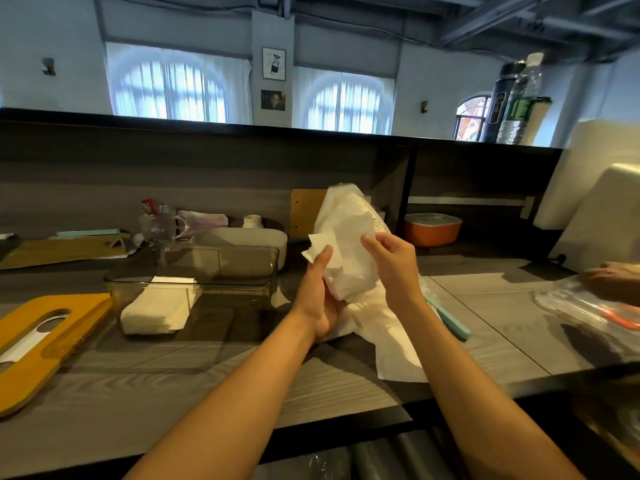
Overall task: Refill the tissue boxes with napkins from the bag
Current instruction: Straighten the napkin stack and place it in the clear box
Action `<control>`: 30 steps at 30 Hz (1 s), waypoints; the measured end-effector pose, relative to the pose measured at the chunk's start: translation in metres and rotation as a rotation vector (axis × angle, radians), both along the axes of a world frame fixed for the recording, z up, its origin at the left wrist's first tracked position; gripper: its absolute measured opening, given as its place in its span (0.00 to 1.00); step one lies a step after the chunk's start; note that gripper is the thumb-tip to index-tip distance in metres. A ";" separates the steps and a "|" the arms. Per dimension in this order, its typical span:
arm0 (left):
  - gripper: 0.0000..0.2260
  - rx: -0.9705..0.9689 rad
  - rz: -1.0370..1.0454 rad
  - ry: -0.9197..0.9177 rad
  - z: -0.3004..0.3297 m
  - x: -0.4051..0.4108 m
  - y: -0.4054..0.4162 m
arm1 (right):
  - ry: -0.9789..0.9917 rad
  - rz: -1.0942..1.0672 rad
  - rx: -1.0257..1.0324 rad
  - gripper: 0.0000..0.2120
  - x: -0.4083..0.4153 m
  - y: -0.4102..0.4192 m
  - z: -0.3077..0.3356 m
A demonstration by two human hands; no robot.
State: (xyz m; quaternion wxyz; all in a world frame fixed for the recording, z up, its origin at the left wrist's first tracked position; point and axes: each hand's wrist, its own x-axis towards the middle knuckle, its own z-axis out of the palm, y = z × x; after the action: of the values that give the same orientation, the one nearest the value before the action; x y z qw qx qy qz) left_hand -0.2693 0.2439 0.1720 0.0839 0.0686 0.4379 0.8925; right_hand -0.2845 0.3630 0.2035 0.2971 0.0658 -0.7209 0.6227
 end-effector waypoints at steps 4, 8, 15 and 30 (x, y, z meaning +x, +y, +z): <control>0.23 -0.083 -0.027 0.054 0.003 0.005 0.003 | -0.033 0.033 0.015 0.08 0.009 -0.003 -0.007; 0.21 -0.256 0.071 0.068 -0.002 0.009 0.008 | -0.030 0.018 0.036 0.07 0.022 0.003 -0.016; 0.14 -0.300 0.169 0.137 -0.006 0.022 0.005 | -0.106 -0.193 0.078 0.10 0.072 0.055 -0.029; 0.13 -0.295 0.259 0.079 -0.014 0.072 0.008 | -0.611 -0.366 0.978 0.39 0.106 0.069 -0.044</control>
State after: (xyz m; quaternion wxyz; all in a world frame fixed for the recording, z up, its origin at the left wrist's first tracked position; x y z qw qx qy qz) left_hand -0.1976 0.2517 0.1583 -0.0397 0.0338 0.5720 0.8186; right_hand -0.1780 0.4318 0.1593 0.1140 -0.1120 -0.9759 0.1485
